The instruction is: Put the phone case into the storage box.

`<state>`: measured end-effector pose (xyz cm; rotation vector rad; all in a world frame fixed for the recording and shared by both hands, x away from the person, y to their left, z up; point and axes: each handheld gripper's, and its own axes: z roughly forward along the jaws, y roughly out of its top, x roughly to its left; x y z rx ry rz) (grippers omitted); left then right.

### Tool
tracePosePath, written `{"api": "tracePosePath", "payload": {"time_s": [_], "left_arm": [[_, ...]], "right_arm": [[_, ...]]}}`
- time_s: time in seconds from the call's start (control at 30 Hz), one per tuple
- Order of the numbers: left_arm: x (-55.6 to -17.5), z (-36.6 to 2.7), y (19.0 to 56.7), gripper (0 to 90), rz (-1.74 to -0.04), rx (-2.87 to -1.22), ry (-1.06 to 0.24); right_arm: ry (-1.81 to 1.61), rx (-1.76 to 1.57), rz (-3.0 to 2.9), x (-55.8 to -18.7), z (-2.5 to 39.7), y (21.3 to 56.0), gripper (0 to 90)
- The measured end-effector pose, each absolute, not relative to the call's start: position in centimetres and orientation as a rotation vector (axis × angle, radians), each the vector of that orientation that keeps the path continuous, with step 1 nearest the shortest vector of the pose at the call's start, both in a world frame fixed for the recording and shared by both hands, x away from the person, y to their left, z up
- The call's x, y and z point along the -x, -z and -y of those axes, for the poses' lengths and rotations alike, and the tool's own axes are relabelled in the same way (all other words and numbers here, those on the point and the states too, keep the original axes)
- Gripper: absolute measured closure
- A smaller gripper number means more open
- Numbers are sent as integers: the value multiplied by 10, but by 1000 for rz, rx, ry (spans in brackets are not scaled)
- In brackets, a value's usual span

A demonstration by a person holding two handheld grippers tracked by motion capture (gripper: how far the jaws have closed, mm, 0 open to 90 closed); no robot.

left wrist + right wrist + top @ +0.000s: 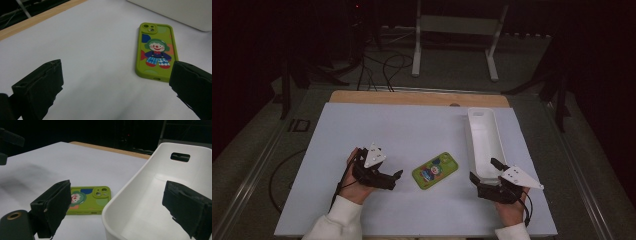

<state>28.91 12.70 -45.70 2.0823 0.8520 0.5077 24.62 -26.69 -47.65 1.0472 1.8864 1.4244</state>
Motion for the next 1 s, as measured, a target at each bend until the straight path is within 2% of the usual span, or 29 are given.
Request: {"api": "tracePosePath", "payload": {"time_s": [1.0], "left_arm": [[-309,-74,473,0,-797,-2195,-411]], "right_arm": [[-1422,-1065,-1878,-248,269,477,86]]}}
